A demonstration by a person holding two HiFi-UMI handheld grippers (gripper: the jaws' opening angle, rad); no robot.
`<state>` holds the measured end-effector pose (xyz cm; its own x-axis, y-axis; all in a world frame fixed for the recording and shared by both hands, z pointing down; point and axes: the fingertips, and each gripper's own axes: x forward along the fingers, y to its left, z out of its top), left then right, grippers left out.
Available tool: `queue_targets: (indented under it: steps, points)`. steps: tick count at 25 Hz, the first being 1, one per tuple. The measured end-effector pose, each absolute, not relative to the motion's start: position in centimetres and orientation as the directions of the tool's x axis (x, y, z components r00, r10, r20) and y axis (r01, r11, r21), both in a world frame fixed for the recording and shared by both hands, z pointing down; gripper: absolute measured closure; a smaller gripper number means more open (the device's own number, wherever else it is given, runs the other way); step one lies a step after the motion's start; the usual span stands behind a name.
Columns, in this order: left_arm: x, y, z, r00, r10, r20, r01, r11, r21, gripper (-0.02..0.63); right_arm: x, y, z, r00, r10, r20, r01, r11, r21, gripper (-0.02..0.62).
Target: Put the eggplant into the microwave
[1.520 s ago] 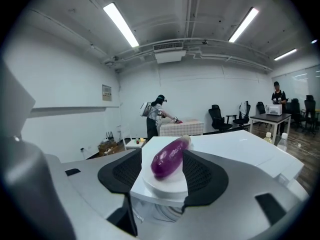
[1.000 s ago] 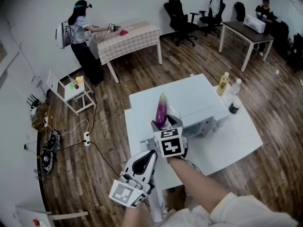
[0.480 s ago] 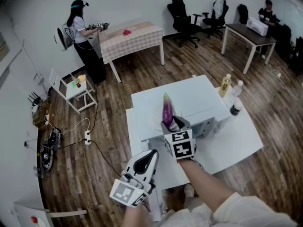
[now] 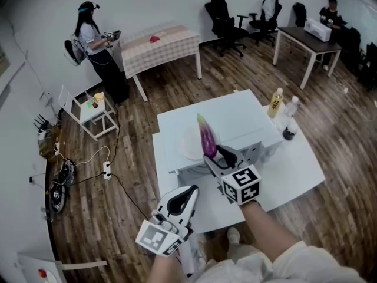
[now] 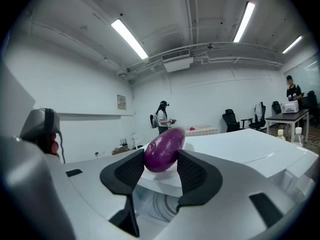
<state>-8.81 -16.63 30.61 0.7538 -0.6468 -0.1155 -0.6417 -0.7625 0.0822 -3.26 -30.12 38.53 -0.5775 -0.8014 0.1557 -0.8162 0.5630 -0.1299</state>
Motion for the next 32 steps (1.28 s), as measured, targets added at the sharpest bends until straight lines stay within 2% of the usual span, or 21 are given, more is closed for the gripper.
queue_targets:
  steps: [9, 21, 32]
  points:
    - [-7.4, -15.7, 30.4, 0.788, -0.608, -0.100, -0.602, -0.794, 0.084, 0.604, -1.5, -26.0, 36.7, -0.672, -0.739, 0.035, -0.733, 0.659, -0.166, 0.371]
    - [-2.5, -12.1, 26.1, 0.801, -0.556, -0.223, -0.543, -0.831, 0.122, 0.604, 1.2, -20.1, 35.6, -0.719, -0.694, -0.026, -0.683, 0.713, -0.159, 0.371]
    - [2.4, -9.7, 32.6, 0.817, -0.560, -0.138, -0.536, -0.825, 0.179, 0.604, 5.2, -16.0, 38.4, -0.722, -0.692, -0.028, -0.676, 0.713, -0.188, 0.371]
